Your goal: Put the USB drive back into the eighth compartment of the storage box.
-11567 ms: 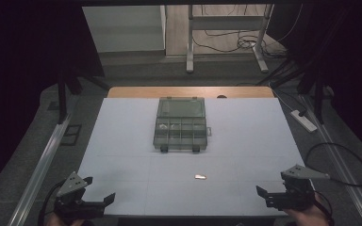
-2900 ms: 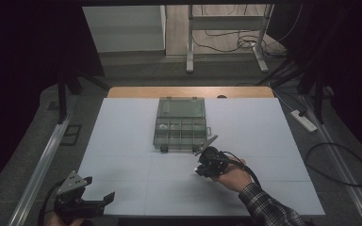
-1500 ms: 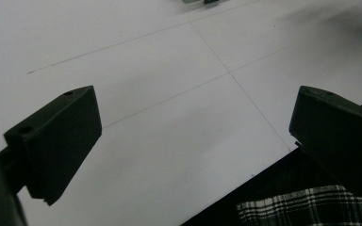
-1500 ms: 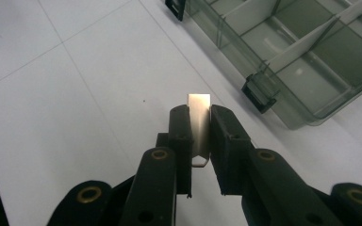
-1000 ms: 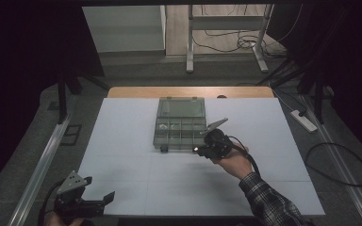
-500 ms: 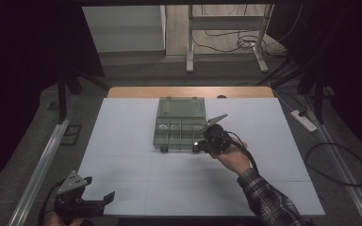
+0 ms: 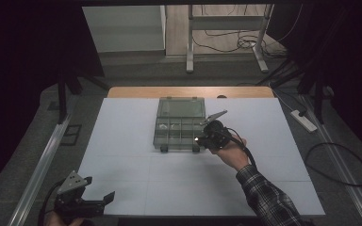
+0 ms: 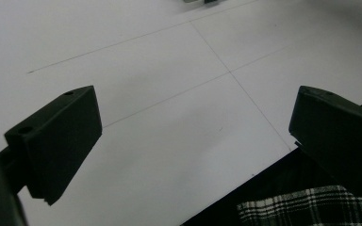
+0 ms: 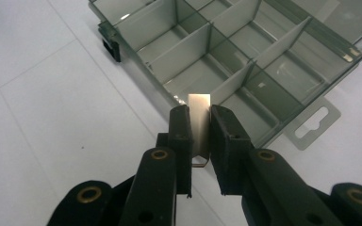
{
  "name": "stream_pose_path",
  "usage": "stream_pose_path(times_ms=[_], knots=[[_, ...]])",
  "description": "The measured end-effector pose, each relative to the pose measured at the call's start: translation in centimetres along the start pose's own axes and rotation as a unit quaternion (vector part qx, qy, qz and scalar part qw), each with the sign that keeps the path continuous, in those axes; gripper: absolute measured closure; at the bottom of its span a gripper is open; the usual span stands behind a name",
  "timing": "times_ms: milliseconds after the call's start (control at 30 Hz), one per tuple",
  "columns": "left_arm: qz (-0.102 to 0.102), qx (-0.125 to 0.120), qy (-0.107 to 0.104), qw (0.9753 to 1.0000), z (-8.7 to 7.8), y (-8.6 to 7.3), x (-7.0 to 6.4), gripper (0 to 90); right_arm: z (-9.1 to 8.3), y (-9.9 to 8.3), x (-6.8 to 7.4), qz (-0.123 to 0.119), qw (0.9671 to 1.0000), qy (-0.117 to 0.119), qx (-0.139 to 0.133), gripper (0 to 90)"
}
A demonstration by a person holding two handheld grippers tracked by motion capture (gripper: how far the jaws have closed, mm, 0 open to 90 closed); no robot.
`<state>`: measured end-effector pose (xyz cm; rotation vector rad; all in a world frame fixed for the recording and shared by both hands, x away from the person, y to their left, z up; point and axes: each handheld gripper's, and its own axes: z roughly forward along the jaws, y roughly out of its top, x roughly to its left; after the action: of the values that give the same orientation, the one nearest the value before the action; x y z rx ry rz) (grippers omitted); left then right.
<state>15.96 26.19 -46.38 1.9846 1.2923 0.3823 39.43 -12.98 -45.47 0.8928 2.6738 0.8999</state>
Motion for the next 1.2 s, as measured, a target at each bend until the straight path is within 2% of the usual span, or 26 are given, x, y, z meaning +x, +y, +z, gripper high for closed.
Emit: stream_pose_path(times_ms=[1000, 1200], knots=[[-0.004, -0.001, -0.001, 1.0000, 0.0, 0.0, 0.0, 3.5, 1.7, 1.7, -2.1, 0.002, 0.9995, -0.032, -0.008, 78.3], [-0.003, -0.001, -0.002, 1.0000, 0.0, 0.0, 0.0, 3.5, 2.3, 1.6, -2.3, 0.001, 0.9991, -0.042, 0.000, 78.2]])
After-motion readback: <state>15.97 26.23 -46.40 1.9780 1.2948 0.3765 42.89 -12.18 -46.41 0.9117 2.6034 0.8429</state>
